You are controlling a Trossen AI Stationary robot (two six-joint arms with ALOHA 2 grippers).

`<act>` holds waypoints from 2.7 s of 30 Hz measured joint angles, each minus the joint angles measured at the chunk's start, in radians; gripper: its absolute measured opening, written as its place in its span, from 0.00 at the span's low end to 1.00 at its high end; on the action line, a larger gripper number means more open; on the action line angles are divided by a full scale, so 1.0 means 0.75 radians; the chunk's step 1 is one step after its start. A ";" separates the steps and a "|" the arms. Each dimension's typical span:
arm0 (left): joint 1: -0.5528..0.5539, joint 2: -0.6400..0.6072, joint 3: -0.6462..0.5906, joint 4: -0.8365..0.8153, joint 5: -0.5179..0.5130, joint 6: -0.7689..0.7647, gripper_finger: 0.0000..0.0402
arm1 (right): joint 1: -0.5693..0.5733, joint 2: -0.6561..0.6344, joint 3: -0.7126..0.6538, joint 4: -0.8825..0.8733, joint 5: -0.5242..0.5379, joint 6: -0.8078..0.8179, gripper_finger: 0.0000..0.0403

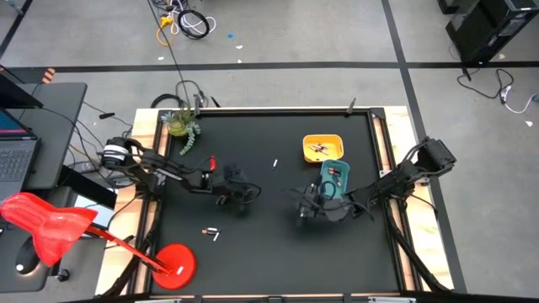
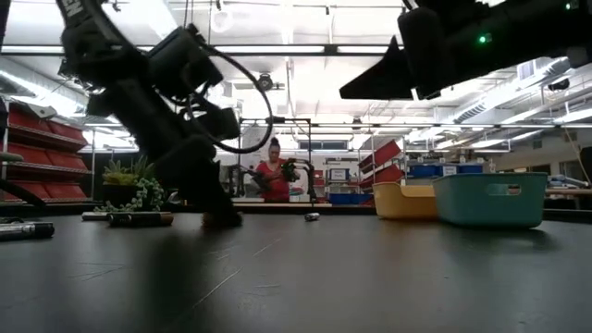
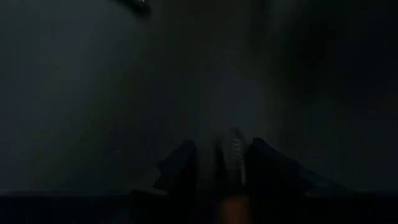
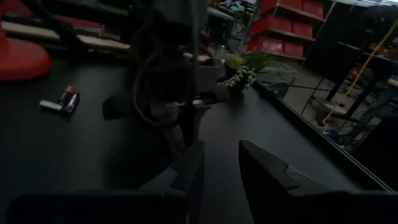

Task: Sort batteries
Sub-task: Put the gold black battery into the blue bin

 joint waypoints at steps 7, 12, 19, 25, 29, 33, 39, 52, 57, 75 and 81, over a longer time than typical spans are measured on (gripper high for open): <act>-0.002 0.094 -0.089 0.257 -0.016 -0.024 0.12 | 0.012 -0.032 -0.037 0.041 0.019 0.019 0.27; -0.003 0.127 -0.087 0.317 -0.044 0.020 0.01 | 0.014 -0.031 -0.037 0.046 0.030 0.011 0.27; -0.002 0.068 -0.097 0.319 -0.055 0.110 0.00 | 0.014 -0.031 -0.038 0.029 0.031 0.025 0.27; -0.004 -0.002 -0.083 0.293 -0.051 0.117 0.00 | 0.014 -0.031 -0.038 0.018 0.033 0.037 0.27; -0.006 -0.048 -0.082 0.295 -0.046 0.148 0.00 | 0.010 -0.031 -0.038 0.013 0.032 0.050 0.27; -0.006 -0.099 -0.081 0.275 0.051 0.105 0.01 | 0.010 -0.031 -0.037 0.003 0.031 0.061 0.27; -0.028 -0.093 -0.083 0.158 0.074 -0.040 0.18 | 0.009 -0.031 -0.037 -0.026 0.020 0.076 0.27; -0.077 -0.090 -0.357 0.569 -0.161 -0.029 0.40 | 0.008 -0.031 -0.037 -0.048 0.010 0.096 0.27; -0.076 -0.071 -0.447 0.685 -0.165 -0.049 0.40 | 0.000 -0.031 -0.037 -0.042 -0.007 0.101 0.27; -0.074 0.089 -0.394 0.710 -0.158 -0.070 0.12 | -0.015 -0.031 -0.037 -0.041 -0.024 0.105 0.27; -0.074 0.091 -0.395 0.722 -0.156 -0.069 0.12 | -0.015 -0.031 -0.037 -0.042 -0.024 0.104 0.27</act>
